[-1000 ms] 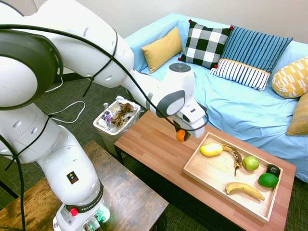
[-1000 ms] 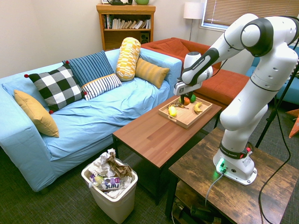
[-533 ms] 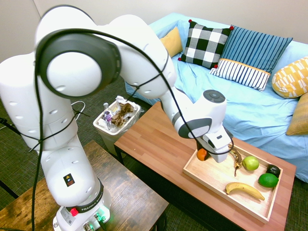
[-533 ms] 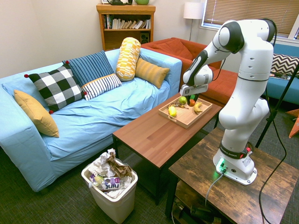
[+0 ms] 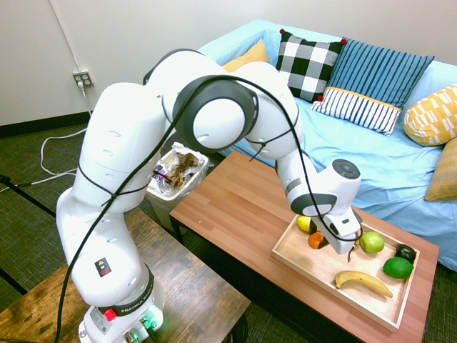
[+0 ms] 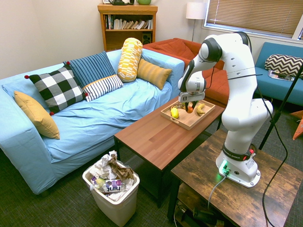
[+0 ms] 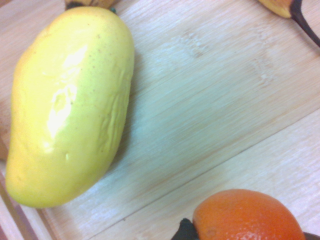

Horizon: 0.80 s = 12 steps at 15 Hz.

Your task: Put the tangerine in the tray

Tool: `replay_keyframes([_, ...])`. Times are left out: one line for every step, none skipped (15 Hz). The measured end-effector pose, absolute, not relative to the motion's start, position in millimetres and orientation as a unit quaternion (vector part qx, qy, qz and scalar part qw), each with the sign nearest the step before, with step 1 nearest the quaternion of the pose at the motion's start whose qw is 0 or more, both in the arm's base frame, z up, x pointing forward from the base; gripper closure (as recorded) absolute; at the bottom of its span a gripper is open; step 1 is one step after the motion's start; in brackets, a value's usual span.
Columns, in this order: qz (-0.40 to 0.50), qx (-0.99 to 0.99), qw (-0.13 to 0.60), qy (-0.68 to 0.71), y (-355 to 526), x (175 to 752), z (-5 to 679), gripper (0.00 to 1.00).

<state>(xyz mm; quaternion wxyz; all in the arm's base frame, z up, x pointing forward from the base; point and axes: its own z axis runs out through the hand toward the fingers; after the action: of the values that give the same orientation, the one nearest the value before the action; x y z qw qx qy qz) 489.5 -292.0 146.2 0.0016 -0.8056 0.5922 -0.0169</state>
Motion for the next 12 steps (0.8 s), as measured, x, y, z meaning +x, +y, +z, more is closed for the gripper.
replay_keyframes([-0.014,-0.806,0.001,0.592,-292.8,492.6,138.0,1.00])
replay_keyframes([-0.011,-0.806,0.000,0.591,-294.1,494.5,130.4,1.00])
replay_keyframes([-0.010,-0.807,0.000,0.590,-295.6,496.3,124.6,1.00])
replay_keyframes([-0.009,-0.807,0.000,0.590,-297.3,497.8,120.9,1.00])
replay_keyframes([-0.008,-0.808,0.001,0.589,-299.7,498.8,118.8,1.00])
replay_keyframes([-0.007,-0.809,0.002,0.588,-302.7,499.1,118.0,0.00])
replay_keyframes([-0.005,-0.810,0.003,0.586,-305.6,499.4,117.9,0.00])
replay_keyframes([-0.004,-0.811,0.004,0.585,-307.0,499.3,117.0,0.00])
replay_keyframes([-0.003,-0.812,0.005,0.583,-307.1,499.6,115.1,0.00])
replay_keyframes([-0.001,-0.814,0.005,0.581,-306.5,500.3,112.4,0.00])
replay_keyframes([0.000,-0.815,0.004,0.579,-306.0,500.9,109.9,0.00])
replay_keyframes([0.000,-0.816,0.005,0.578,-305.8,502.1,108.4,0.00])
